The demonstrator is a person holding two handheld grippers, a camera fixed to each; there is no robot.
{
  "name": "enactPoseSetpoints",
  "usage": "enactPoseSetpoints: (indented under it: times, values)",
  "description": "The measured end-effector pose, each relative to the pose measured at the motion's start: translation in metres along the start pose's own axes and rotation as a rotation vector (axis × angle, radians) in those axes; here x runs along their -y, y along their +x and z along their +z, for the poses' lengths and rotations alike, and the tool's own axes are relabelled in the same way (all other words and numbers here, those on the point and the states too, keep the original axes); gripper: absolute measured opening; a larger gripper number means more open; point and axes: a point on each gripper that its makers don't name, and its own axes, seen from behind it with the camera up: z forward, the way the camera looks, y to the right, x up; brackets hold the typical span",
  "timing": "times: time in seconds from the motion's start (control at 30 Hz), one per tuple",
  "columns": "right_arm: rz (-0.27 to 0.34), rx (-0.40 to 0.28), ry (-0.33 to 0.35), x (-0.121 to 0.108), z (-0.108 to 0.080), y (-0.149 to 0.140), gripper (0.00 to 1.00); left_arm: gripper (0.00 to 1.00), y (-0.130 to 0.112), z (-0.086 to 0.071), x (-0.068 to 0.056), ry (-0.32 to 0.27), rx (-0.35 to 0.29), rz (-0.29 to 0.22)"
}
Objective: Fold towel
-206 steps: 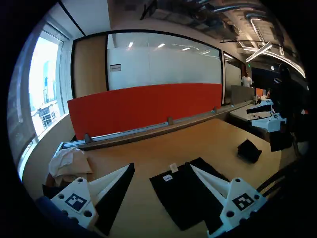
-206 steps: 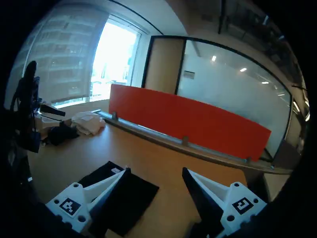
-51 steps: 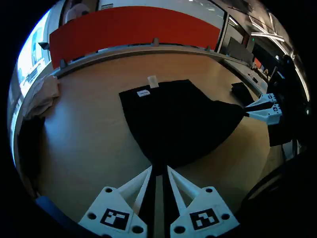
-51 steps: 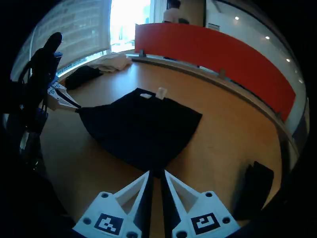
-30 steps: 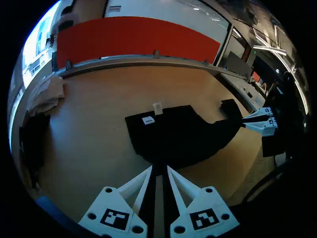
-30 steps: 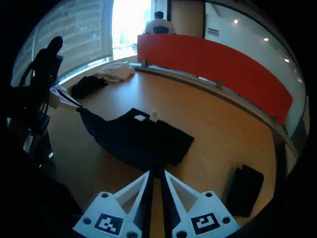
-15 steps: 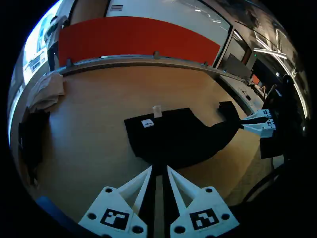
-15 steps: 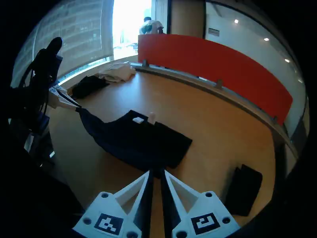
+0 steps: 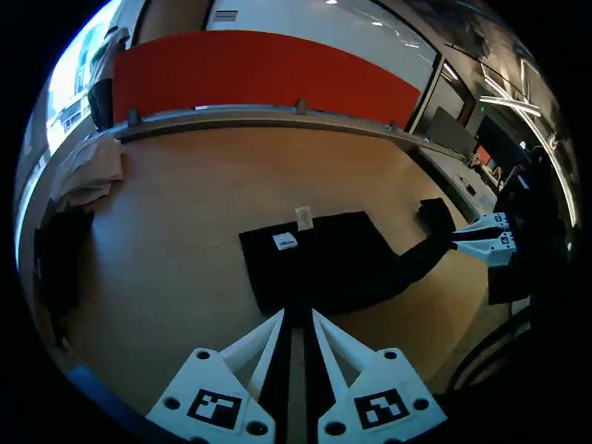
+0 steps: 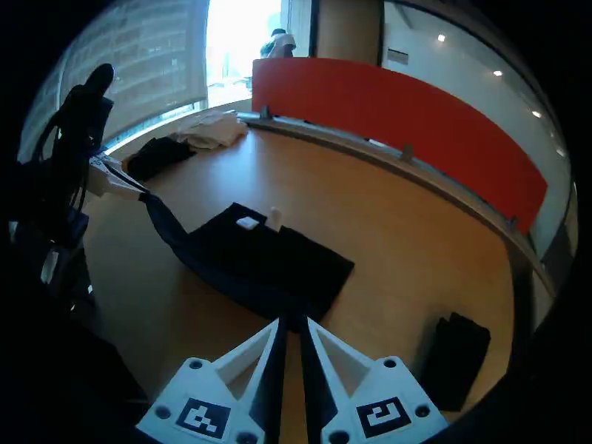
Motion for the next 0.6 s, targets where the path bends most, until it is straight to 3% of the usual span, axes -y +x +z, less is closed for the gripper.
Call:
enactPoseSetpoints:
  times: [0.6]
  values:
    - [0.038, 0.058, -0.029, -0.039, 0.070, 0.002, 0.12, 0.10, 0.031, 0.071, 0.035, 0.029, -0.001, -0.021]
